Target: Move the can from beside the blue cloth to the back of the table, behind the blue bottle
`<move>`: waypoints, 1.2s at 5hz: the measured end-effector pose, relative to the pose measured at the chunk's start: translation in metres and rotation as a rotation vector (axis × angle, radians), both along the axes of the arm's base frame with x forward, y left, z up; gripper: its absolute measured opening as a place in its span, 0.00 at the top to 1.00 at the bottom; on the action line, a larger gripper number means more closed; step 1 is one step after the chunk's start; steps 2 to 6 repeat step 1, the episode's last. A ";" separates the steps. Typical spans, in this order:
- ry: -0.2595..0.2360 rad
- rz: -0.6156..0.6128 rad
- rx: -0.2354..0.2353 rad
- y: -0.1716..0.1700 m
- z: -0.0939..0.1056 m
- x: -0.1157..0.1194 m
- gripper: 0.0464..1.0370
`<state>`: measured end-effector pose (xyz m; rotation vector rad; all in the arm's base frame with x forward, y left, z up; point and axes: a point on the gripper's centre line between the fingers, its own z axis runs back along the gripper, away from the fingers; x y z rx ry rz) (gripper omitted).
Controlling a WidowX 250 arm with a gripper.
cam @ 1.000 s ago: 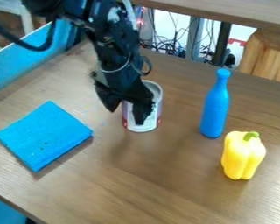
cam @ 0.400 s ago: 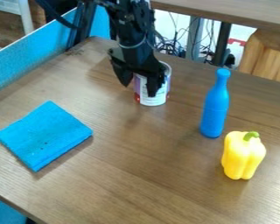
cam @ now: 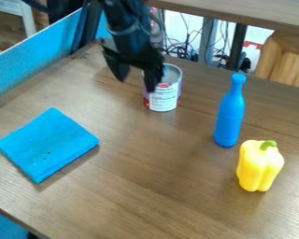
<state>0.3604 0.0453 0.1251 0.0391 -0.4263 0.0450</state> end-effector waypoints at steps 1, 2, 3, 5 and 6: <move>0.070 0.014 -0.076 0.009 0.026 -0.032 0.04; 0.070 0.014 -0.076 0.009 0.026 -0.032 0.04; 0.070 0.014 -0.076 0.009 0.026 -0.032 0.04; 0.070 0.014 -0.076 0.009 0.026 -0.032 0.04; 0.070 0.014 -0.076 0.009 0.026 -0.032 0.04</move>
